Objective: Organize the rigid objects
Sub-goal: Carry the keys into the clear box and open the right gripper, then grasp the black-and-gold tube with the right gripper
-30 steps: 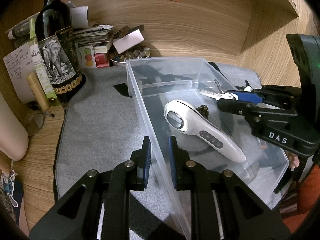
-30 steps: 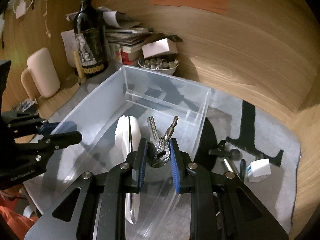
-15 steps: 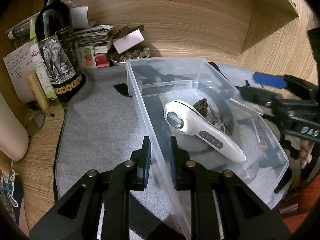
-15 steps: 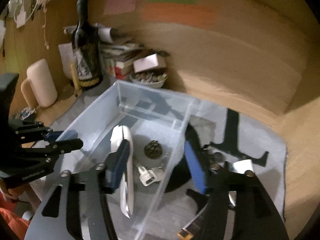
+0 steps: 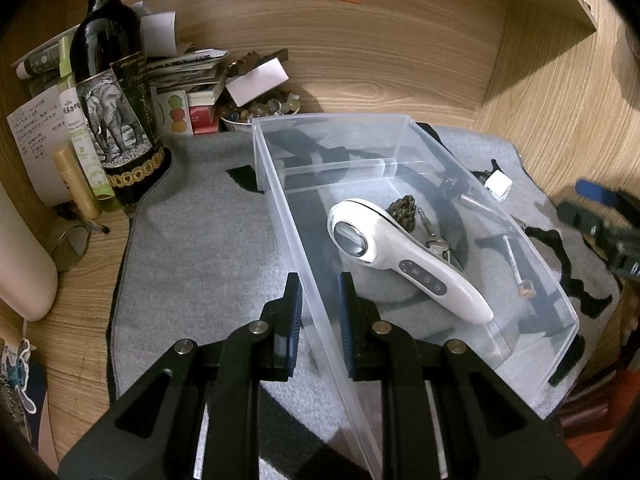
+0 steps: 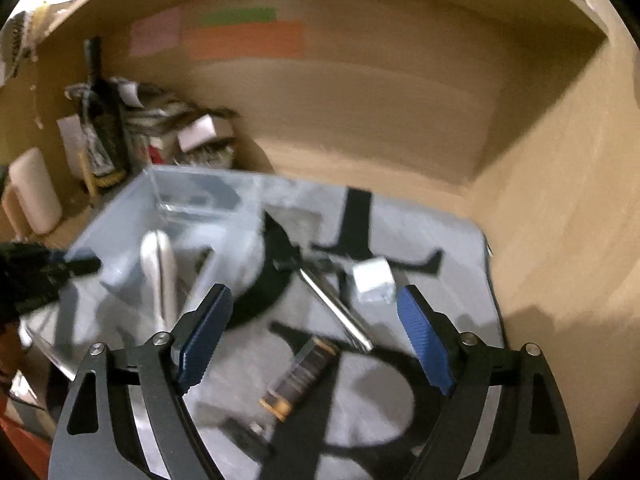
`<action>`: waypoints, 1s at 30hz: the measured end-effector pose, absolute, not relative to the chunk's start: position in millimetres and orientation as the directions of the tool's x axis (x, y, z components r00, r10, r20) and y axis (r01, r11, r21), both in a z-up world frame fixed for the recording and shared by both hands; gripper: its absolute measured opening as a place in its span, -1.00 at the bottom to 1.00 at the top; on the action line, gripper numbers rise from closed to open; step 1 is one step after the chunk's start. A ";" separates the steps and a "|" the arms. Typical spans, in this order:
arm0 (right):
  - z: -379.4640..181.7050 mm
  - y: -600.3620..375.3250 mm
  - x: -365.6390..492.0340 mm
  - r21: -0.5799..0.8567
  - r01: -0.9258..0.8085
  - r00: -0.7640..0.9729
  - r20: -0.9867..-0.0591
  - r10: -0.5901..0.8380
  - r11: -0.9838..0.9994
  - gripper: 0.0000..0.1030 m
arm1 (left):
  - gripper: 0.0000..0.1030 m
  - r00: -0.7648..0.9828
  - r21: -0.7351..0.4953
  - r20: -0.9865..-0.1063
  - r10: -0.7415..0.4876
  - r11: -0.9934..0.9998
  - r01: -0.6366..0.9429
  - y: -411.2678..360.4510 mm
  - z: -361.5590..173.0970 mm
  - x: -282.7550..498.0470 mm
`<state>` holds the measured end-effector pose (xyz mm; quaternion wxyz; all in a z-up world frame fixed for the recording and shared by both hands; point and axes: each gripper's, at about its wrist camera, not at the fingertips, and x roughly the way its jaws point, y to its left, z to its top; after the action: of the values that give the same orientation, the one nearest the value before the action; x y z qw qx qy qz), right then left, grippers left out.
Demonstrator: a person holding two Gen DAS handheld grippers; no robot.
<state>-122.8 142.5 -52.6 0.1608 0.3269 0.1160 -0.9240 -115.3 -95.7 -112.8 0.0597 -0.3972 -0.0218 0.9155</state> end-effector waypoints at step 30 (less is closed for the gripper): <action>-115.0 165.3 -143.9 0.047 0.331 -0.582 -0.776 -0.243 -0.942 -0.58 | -0.65 -0.672 -0.083 -0.730 0.124 -0.992 -0.093 -94.5 -114.8 -113.3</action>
<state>-143.9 165.3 -115.0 0.1616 0.4278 0.0514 -0.8878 -113.3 -94.5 -114.8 0.0595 -0.4005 -0.0196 0.9142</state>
